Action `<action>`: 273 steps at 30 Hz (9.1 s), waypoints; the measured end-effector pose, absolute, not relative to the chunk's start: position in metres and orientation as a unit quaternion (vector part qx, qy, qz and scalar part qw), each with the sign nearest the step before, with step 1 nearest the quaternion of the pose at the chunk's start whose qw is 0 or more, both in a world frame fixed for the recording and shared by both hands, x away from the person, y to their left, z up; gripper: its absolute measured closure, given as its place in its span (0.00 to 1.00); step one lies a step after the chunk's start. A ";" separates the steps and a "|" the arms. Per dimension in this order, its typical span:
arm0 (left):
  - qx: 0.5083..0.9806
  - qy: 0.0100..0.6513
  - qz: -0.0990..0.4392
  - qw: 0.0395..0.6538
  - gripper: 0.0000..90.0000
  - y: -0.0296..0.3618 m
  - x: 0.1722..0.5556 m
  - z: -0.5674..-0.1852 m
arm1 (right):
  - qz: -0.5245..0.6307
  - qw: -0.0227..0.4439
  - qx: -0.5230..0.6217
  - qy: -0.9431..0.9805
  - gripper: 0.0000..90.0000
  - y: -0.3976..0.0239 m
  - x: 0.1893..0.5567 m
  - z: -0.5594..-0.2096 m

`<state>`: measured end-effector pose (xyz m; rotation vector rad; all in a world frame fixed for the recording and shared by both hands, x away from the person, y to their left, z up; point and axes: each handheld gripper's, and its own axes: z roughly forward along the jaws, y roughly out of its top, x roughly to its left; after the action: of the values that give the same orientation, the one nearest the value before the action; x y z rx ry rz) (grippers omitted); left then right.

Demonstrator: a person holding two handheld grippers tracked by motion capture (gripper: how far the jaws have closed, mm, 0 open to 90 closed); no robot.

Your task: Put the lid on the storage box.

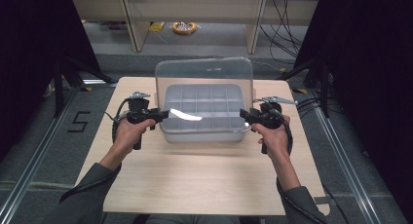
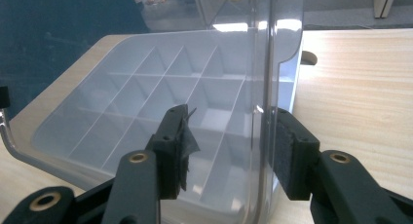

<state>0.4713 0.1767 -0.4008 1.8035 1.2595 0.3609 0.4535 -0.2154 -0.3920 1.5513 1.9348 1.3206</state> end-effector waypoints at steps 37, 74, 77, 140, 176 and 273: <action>0.709 0.558 0.105 0.418 0.56 0.176 0.507 -0.434 | 0.438 0.121 0.613 0.646 0.53 -0.207 0.493 -0.428; 0.725 0.544 0.161 0.391 0.55 0.165 0.503 -0.444 | 0.403 0.181 0.580 0.684 0.59 -0.207 0.500 -0.434; 0.726 0.543 0.160 0.391 0.55 0.165 0.503 -0.444 | 0.408 0.174 0.580 0.683 0.61 -0.209 0.499 -0.435; 0.717 0.499 0.113 0.473 0.34 0.166 0.444 -0.431 | 0.465 0.189 0.533 0.681 0.35 -0.208 0.466 -0.435; 0.729 0.472 0.113 0.483 0.28 0.166 0.414 -0.433 | 0.482 0.142 0.502 0.704 0.27 -0.195 0.429 -0.436; 0.809 0.381 0.062 0.443 0.17 0.169 0.274 -0.502 | 0.426 0.094 0.452 0.778 0.18 -0.210 0.280 -0.491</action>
<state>0.2743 0.1692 -0.5024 2.0072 0.9448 0.1544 0.2803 -0.2104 -0.4915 1.3402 2.3071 1.2640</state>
